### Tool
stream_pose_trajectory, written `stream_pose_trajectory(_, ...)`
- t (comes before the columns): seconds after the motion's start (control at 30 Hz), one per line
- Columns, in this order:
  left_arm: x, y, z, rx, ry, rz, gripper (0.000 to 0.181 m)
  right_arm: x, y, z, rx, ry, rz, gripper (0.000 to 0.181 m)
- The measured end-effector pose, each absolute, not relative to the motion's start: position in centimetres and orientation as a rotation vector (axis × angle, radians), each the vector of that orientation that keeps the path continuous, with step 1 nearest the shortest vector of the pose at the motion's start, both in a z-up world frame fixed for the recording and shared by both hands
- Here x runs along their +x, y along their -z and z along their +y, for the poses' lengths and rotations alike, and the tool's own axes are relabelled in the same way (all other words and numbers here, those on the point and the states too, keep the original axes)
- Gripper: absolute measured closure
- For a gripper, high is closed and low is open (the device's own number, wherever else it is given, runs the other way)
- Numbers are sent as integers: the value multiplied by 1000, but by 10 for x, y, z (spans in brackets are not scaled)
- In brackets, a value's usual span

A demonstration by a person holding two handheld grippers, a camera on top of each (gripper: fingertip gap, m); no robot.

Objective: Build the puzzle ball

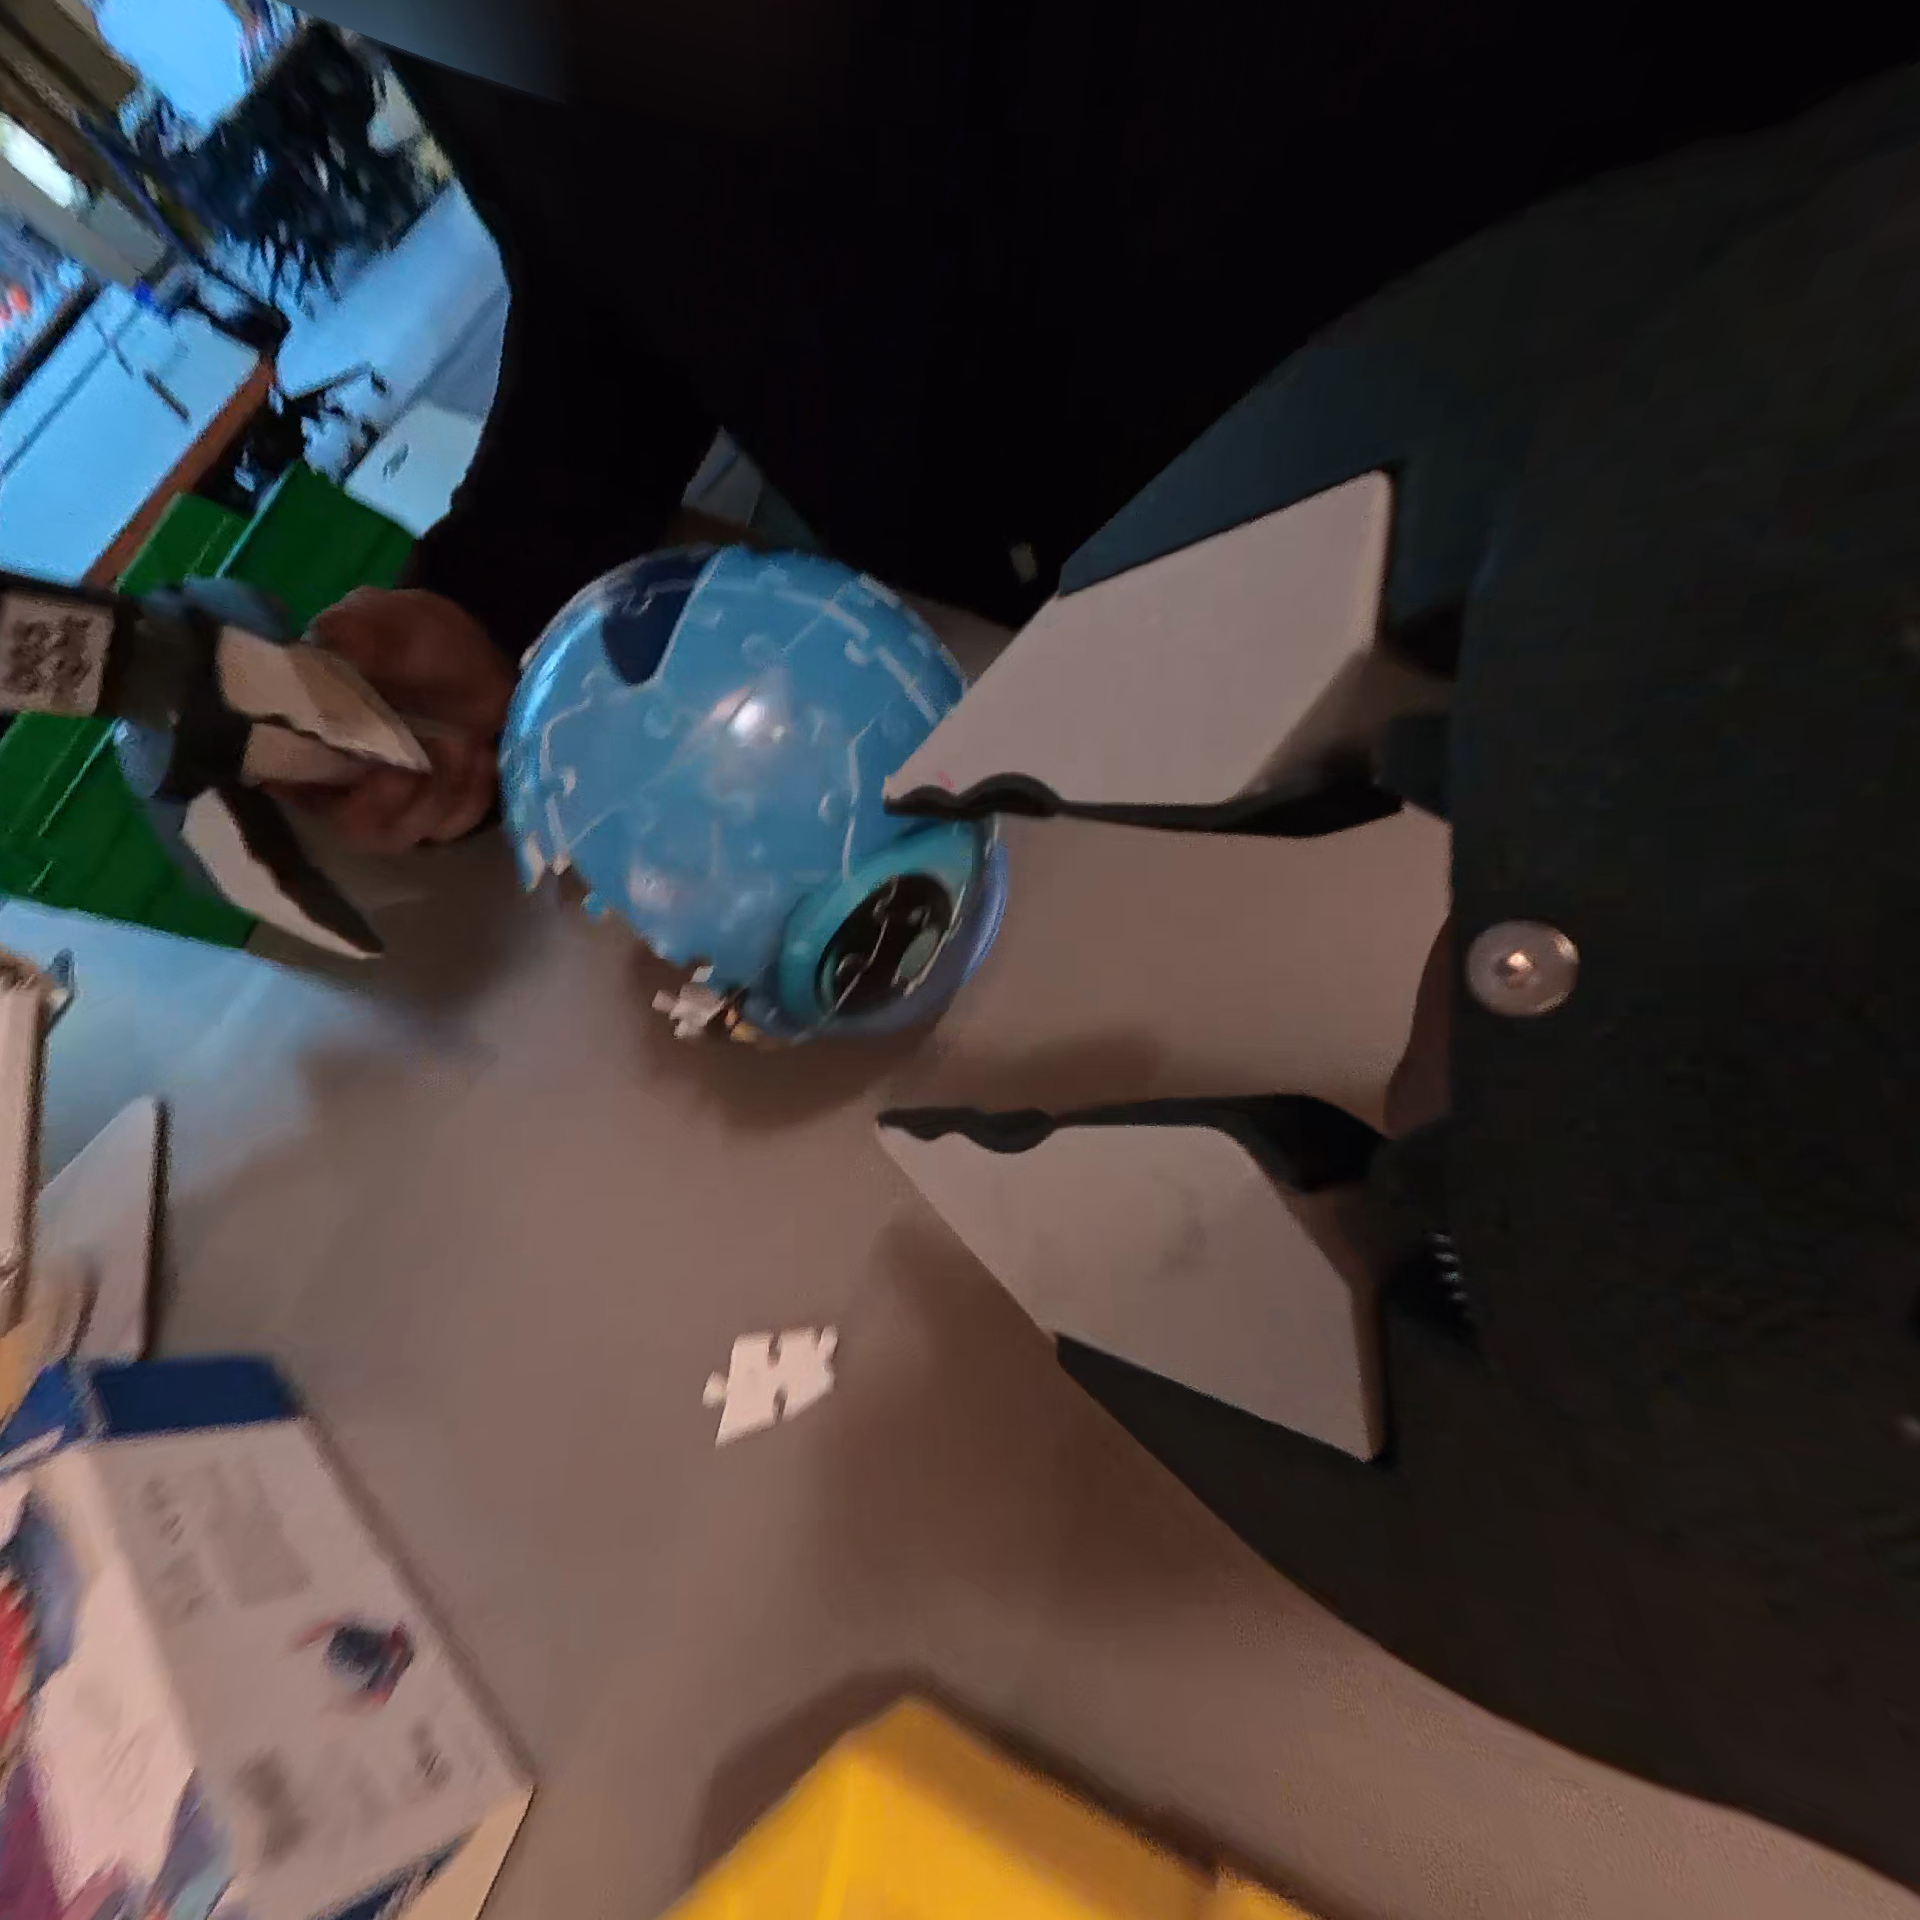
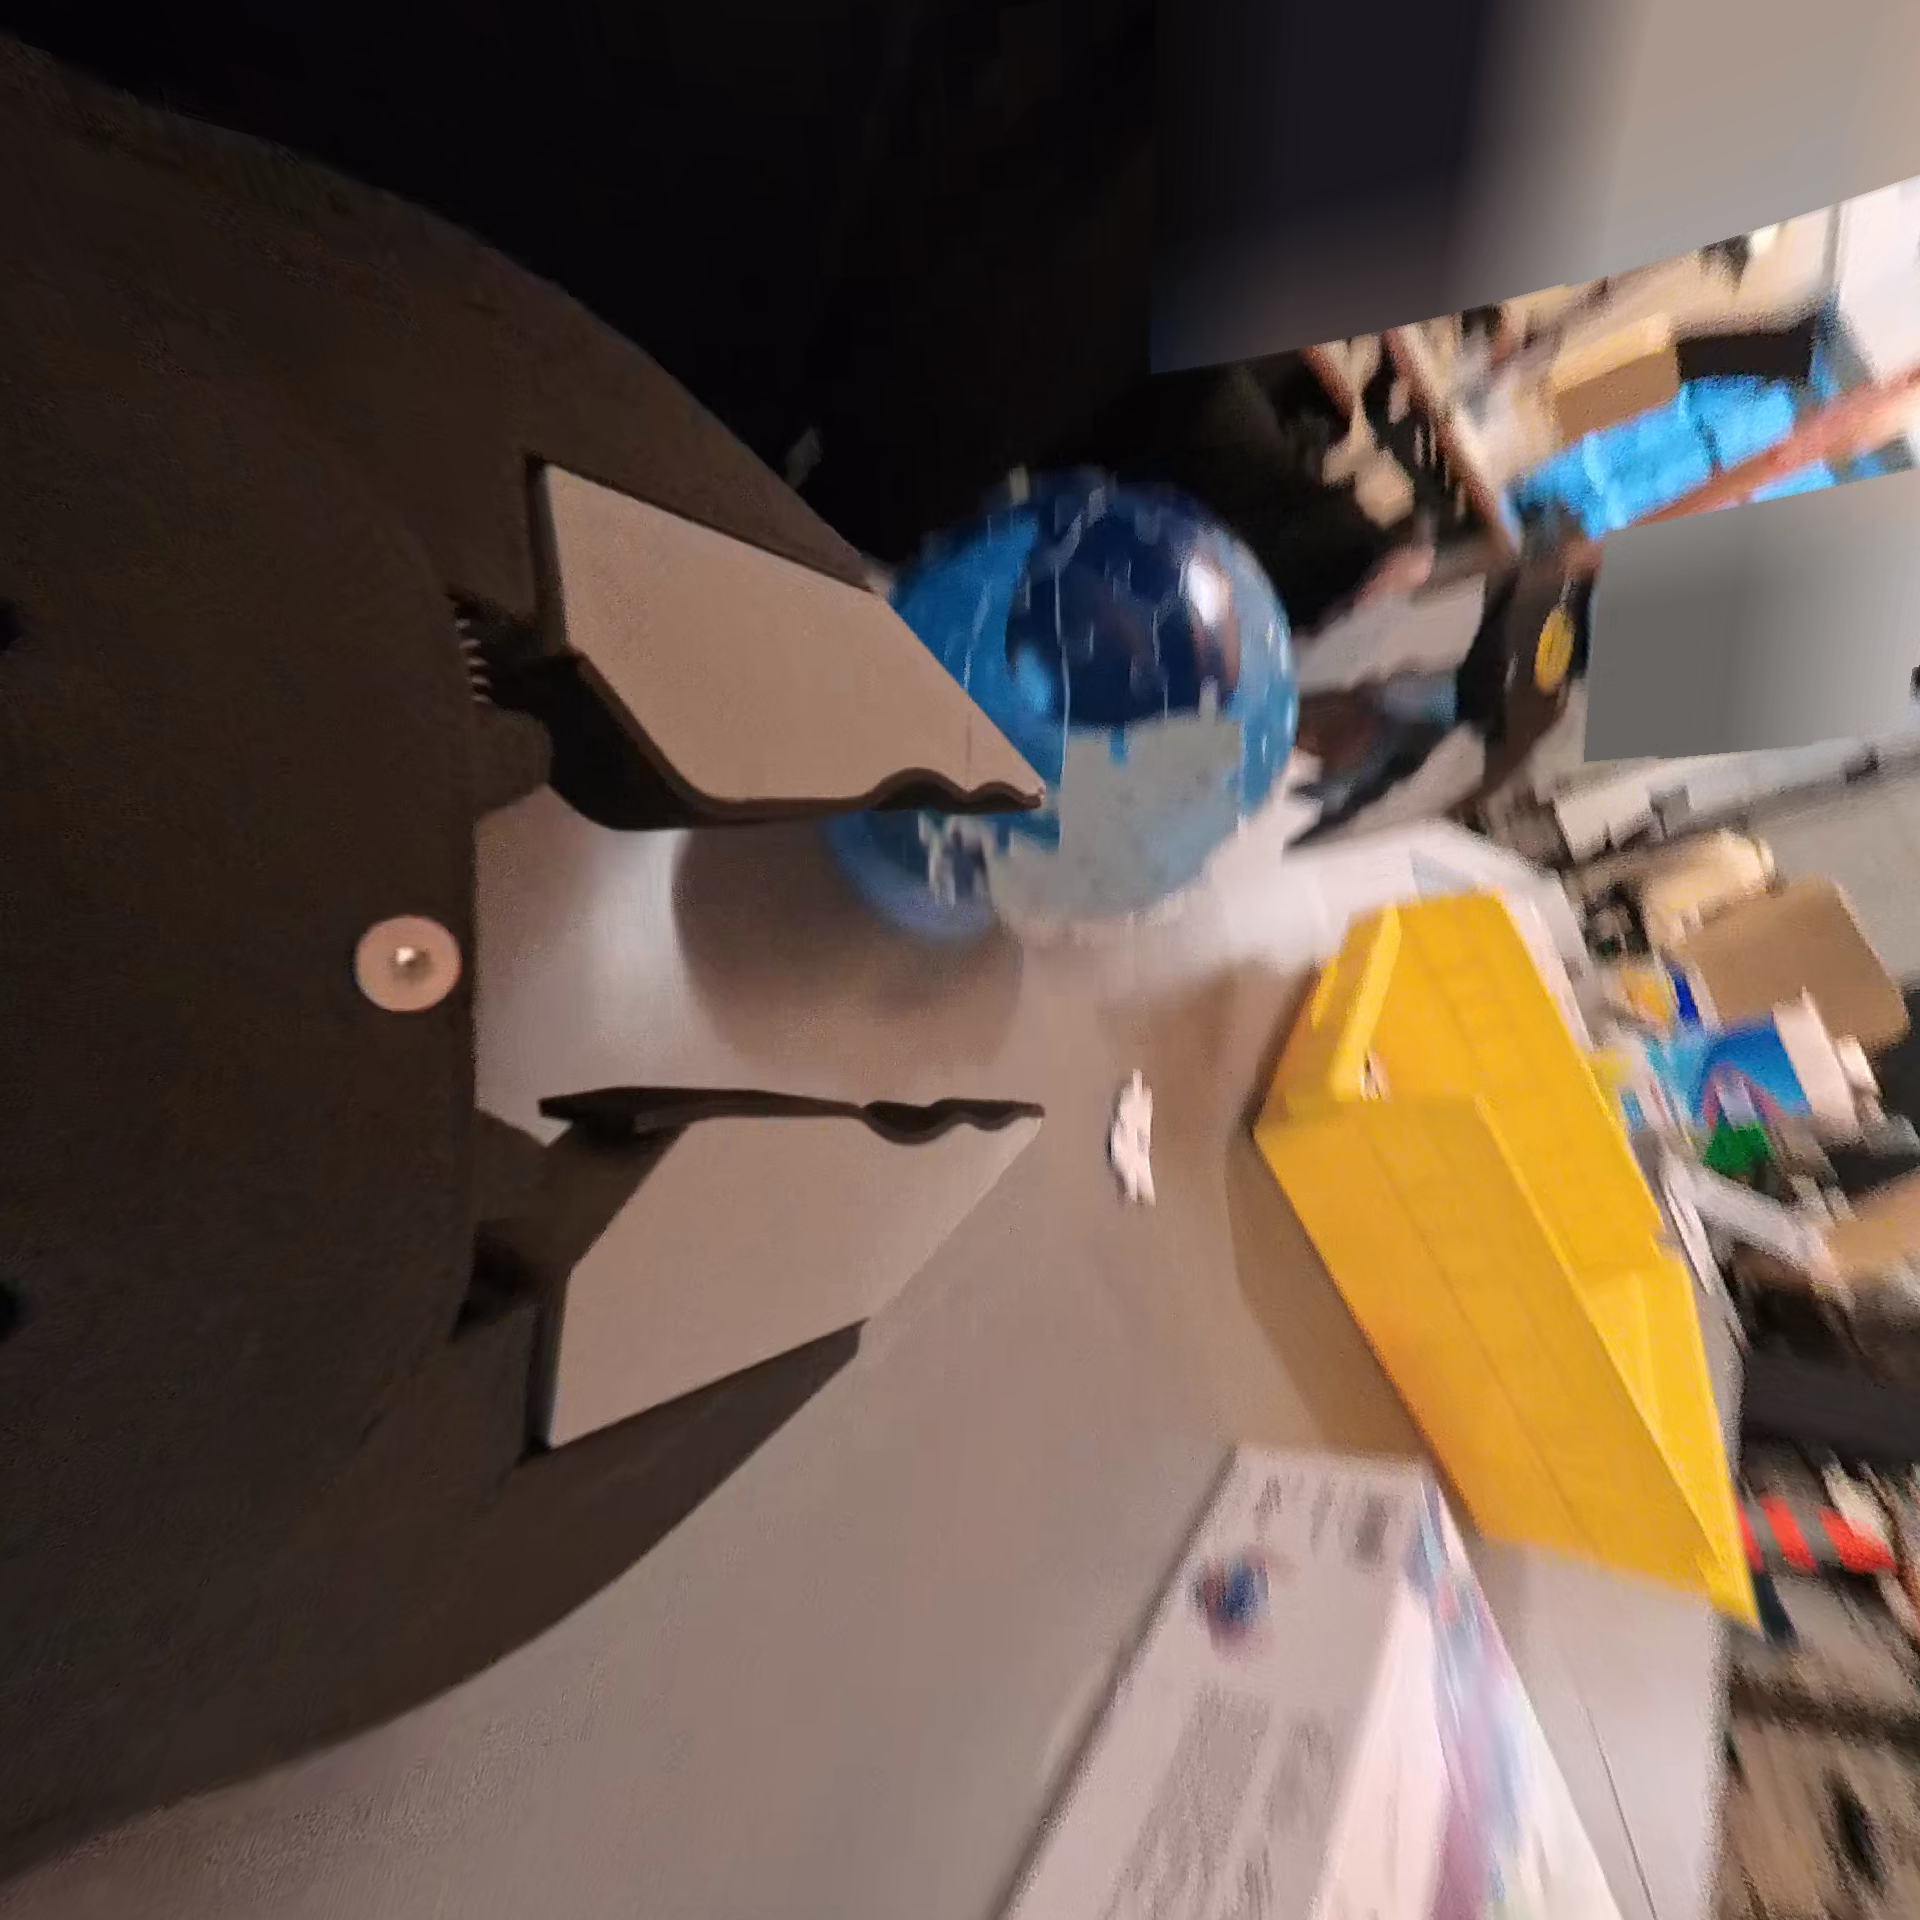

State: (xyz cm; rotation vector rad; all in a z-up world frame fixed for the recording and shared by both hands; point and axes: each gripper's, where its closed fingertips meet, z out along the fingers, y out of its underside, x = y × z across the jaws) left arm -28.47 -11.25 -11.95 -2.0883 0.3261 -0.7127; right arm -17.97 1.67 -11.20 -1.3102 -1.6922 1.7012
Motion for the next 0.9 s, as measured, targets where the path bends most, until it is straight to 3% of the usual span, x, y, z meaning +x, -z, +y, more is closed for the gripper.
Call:
stream_pose_trajectory(0.17, -261, 132, -116, -2112, 891, 330, 105, -164, 123, -25, -1397, -1690, -1886, 122)
stream_pose_trajectory(0.43, -238, 142, -115, -2108, 1086, 354, 95, -161, 150, -59, -1641, -1855, -1969, 118)
stream_pose_trajectory(0.9, -232, 138, -119, -1997, 956, 510, 102, -163, 144, -59, -1502, -1819, -1975, 114)
